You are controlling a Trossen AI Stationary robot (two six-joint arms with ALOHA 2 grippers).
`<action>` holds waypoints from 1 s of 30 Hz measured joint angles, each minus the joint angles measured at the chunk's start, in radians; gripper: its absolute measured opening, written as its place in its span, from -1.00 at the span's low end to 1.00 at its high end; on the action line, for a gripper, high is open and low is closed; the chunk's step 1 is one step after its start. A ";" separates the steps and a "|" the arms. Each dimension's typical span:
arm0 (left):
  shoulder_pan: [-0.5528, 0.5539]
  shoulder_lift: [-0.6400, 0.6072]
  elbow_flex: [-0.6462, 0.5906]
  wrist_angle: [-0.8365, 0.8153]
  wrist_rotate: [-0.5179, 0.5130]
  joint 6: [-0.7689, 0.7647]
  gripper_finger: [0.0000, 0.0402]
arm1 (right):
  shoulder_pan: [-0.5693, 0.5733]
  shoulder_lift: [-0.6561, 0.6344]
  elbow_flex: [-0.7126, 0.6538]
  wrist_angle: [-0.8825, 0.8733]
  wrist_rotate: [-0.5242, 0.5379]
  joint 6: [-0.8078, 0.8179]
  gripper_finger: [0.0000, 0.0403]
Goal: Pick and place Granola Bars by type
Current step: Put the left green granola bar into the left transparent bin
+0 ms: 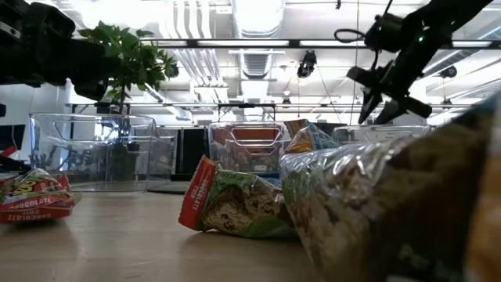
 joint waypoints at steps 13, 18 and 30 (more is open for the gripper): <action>-0.001 -0.002 0.000 0.161 -0.018 -0.229 -0.23 | 0.133 -0.048 0.137 0.215 -0.020 -0.173 0.27; 0.000 -0.002 0.000 0.450 -0.131 -0.465 -0.23 | 0.215 -0.010 0.233 0.215 0.073 -0.159 0.27; -0.001 0.030 0.050 0.935 -0.275 -0.443 -0.23 | 0.271 0.268 0.492 0.178 0.154 -0.172 0.24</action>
